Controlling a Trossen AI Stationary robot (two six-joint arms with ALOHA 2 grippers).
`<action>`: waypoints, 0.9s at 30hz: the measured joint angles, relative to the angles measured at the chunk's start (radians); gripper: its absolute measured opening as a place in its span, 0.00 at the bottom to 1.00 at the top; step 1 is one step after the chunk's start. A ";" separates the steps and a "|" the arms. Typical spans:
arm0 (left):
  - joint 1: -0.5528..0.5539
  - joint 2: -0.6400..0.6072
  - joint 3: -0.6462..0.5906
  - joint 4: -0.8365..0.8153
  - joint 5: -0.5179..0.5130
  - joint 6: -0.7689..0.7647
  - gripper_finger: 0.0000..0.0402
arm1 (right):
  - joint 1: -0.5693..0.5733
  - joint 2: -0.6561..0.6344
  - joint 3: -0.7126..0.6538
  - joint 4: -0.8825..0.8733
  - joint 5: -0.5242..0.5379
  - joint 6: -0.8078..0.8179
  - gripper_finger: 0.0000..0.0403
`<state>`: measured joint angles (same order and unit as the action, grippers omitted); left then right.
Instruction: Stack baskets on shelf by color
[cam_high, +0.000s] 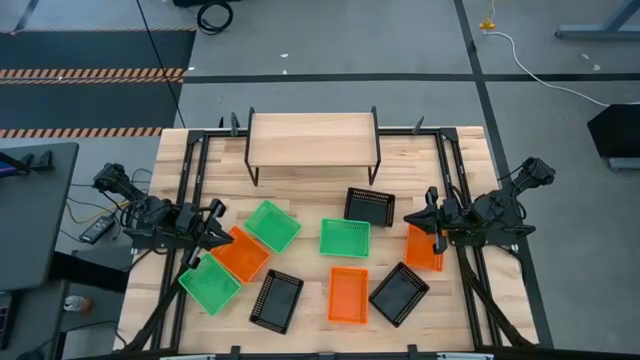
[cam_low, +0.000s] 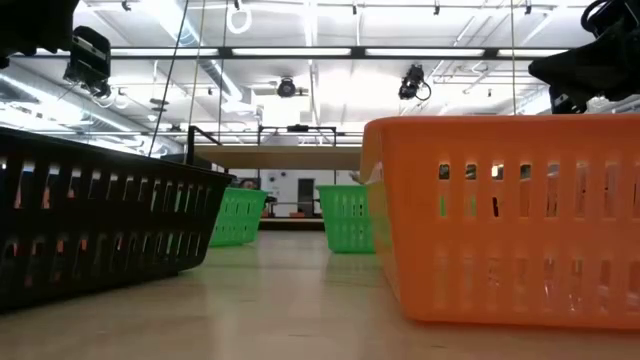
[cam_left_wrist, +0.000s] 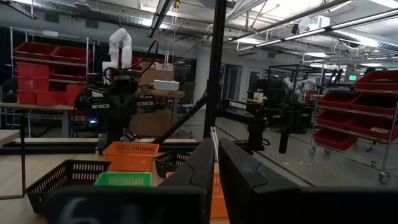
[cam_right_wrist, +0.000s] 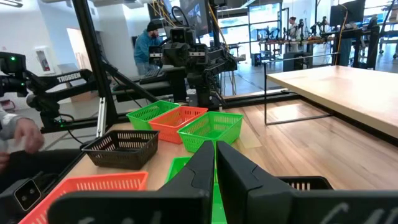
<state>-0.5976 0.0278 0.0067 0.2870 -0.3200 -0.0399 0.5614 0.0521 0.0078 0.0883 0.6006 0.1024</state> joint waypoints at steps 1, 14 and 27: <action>0.000 0.000 0.000 0.000 0.000 0.000 0.07 | 0.000 0.000 0.000 0.000 0.000 0.000 0.06; 0.000 0.000 0.000 0.000 0.000 0.000 0.07 | 0.000 0.000 0.000 0.000 0.000 0.000 0.06; 0.000 0.000 0.000 0.000 0.000 0.000 0.08 | 0.000 0.000 0.000 0.000 0.000 0.000 0.06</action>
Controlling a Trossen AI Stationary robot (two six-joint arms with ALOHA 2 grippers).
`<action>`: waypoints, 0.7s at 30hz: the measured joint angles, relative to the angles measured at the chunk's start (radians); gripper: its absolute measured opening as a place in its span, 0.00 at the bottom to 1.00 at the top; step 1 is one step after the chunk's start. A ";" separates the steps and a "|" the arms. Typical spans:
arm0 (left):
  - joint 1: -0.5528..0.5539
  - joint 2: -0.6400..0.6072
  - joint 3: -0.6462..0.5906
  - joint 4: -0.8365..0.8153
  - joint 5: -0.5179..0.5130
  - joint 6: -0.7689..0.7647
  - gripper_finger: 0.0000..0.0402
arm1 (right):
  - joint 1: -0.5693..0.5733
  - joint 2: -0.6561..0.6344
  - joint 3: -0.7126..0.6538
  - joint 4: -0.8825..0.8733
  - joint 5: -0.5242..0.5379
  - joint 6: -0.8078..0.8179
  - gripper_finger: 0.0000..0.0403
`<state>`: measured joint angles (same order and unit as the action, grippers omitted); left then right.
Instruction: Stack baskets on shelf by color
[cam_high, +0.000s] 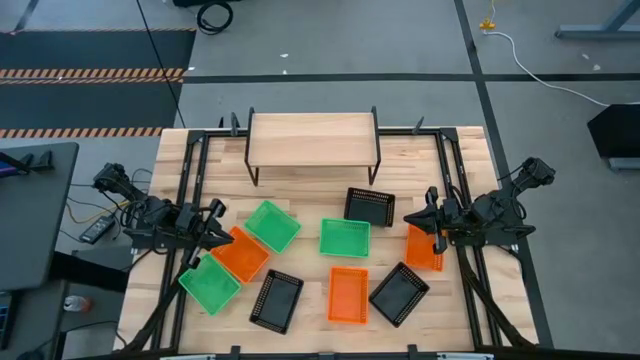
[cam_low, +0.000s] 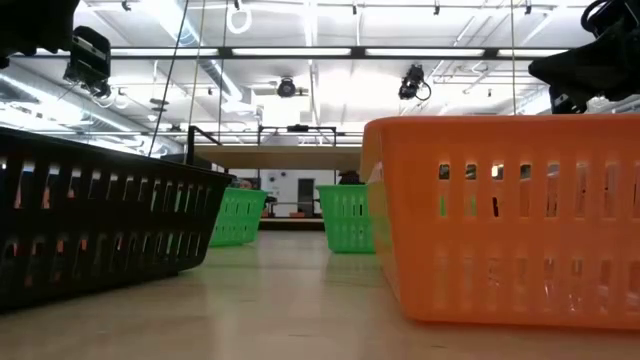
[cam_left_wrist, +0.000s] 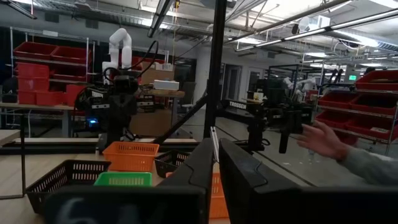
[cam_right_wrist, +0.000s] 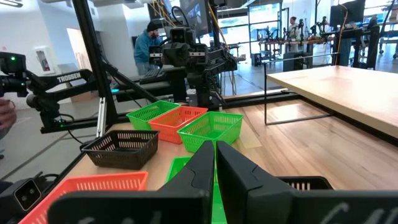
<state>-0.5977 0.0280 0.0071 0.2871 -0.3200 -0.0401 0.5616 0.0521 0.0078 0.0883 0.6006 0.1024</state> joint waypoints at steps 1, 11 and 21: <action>0.000 0.000 0.000 0.000 0.000 0.000 0.08 | 0.000 0.000 0.000 0.000 0.000 0.000 0.06; 0.000 0.000 0.000 0.018 -0.004 0.003 0.09 | 0.000 0.000 0.000 0.015 -0.004 0.014 0.06; 0.001 0.001 0.014 0.156 -0.239 0.215 0.12 | -0.005 0.000 0.000 0.031 -0.007 -0.261 0.06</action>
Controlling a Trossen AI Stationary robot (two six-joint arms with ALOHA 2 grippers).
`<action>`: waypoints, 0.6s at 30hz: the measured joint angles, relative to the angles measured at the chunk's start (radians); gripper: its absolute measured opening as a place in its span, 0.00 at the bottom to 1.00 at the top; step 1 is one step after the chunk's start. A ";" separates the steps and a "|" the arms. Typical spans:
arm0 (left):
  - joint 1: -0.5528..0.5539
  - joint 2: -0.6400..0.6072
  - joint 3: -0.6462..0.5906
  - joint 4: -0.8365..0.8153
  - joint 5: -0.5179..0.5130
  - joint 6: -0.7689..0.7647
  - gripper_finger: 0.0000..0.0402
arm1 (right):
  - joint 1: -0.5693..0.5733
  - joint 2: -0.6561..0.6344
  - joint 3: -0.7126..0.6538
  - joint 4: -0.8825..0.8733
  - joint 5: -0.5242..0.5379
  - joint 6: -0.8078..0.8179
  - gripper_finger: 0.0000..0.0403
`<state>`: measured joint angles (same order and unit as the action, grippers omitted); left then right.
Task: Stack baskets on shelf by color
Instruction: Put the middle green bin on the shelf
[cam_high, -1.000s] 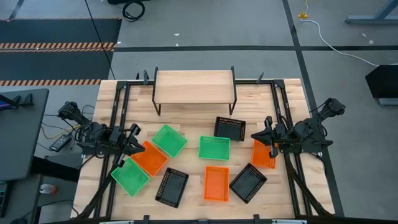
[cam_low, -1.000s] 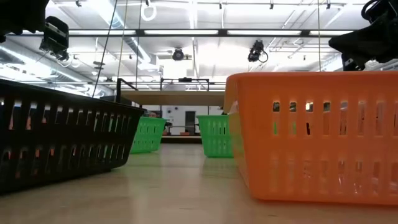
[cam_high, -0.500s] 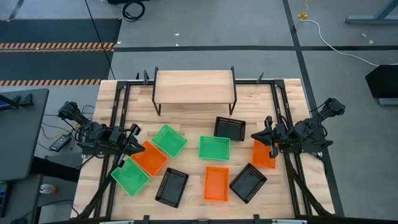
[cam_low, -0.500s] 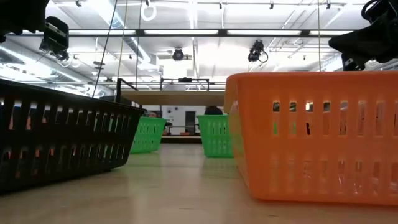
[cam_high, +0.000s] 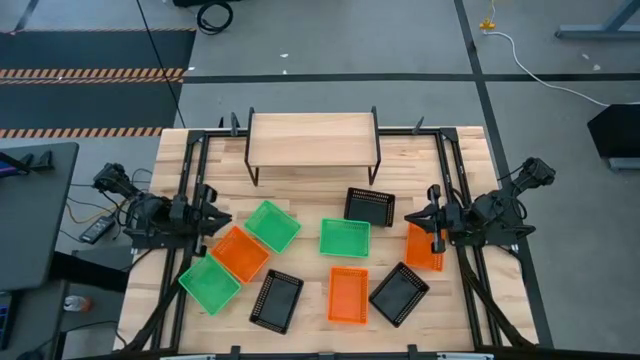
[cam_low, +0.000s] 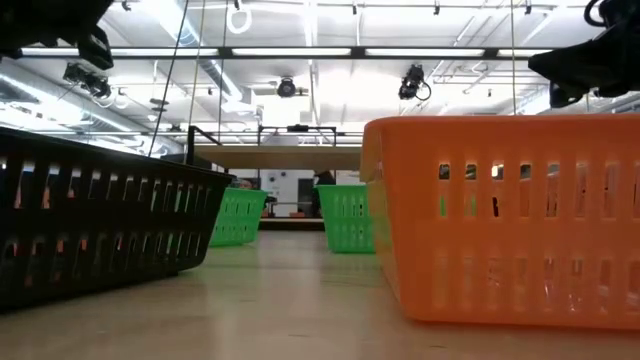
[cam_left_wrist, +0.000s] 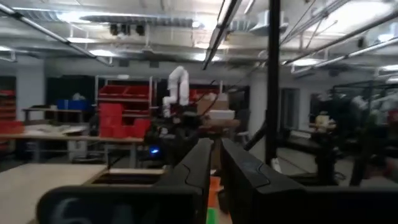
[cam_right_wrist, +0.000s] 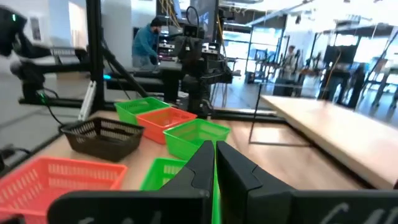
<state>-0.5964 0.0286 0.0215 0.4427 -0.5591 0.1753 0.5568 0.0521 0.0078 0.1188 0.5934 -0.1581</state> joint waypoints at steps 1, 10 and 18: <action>0.000 0.002 0.008 0.003 -0.015 0.010 0.13 | 0.000 0.000 0.000 0.000 0.000 -0.006 0.06; 0.000 0.156 0.080 0.000 -0.220 0.015 0.23 | 0.000 0.000 0.000 0.015 0.000 -0.010 0.06; 0.000 0.458 0.238 -0.148 -0.348 -0.182 0.40 | 0.000 0.000 0.000 0.020 0.000 0.031 0.06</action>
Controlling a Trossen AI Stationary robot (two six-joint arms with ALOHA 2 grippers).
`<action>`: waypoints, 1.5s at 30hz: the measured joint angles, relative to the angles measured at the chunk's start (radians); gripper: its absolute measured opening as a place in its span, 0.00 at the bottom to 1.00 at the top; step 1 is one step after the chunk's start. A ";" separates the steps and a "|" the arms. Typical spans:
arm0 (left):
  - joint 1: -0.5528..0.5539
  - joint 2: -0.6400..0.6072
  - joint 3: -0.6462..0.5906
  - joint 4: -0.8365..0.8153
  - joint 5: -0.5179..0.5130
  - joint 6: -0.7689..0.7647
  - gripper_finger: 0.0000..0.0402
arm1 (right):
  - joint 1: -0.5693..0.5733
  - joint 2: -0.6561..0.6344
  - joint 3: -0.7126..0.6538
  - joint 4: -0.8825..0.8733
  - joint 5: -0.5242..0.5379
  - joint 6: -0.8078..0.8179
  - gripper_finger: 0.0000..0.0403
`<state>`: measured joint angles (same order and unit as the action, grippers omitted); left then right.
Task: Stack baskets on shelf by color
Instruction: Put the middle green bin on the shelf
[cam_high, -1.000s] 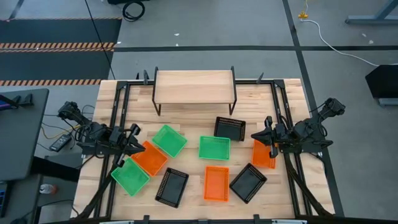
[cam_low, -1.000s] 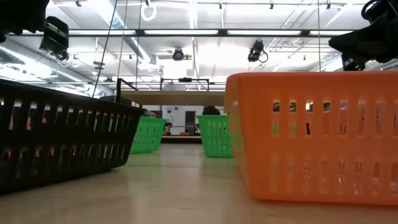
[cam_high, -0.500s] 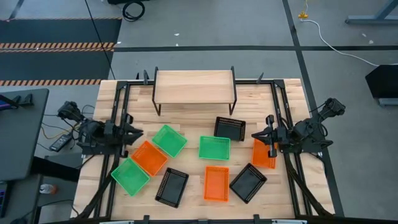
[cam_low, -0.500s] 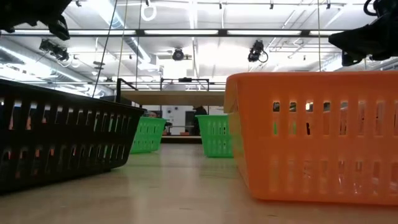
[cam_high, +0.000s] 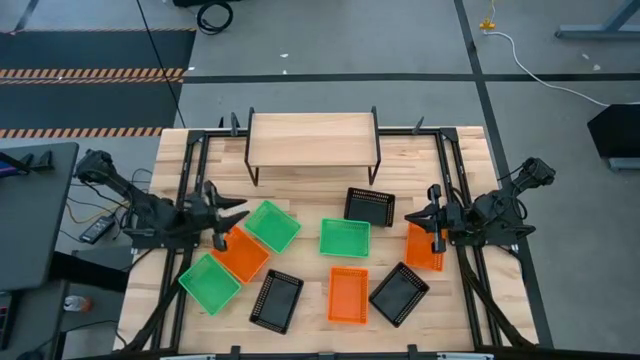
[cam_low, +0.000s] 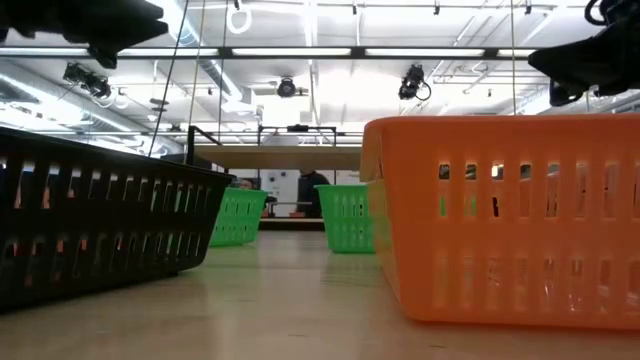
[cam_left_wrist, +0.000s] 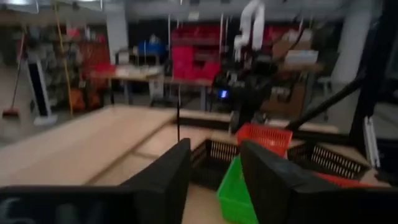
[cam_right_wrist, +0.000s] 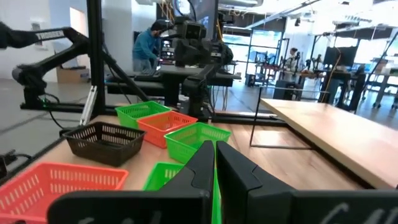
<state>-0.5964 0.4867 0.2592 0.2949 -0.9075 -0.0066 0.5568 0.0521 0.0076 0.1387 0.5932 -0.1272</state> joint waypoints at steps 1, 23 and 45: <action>0.000 0.040 0.035 -0.042 -0.003 -0.039 0.43 | 0.000 0.000 0.000 0.000 0.000 0.012 0.06; 0.265 0.977 0.918 -0.912 0.367 -0.642 0.65 | -0.019 0.004 0.000 -0.066 0.041 0.154 0.24; 0.404 1.282 1.092 -1.278 0.702 -0.877 0.64 | -0.010 0.107 0.000 -0.066 0.041 0.264 0.63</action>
<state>-0.1925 1.7687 1.3514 -0.9833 -0.2058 -0.8839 0.5465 0.1590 0.0074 0.0730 0.6346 0.1368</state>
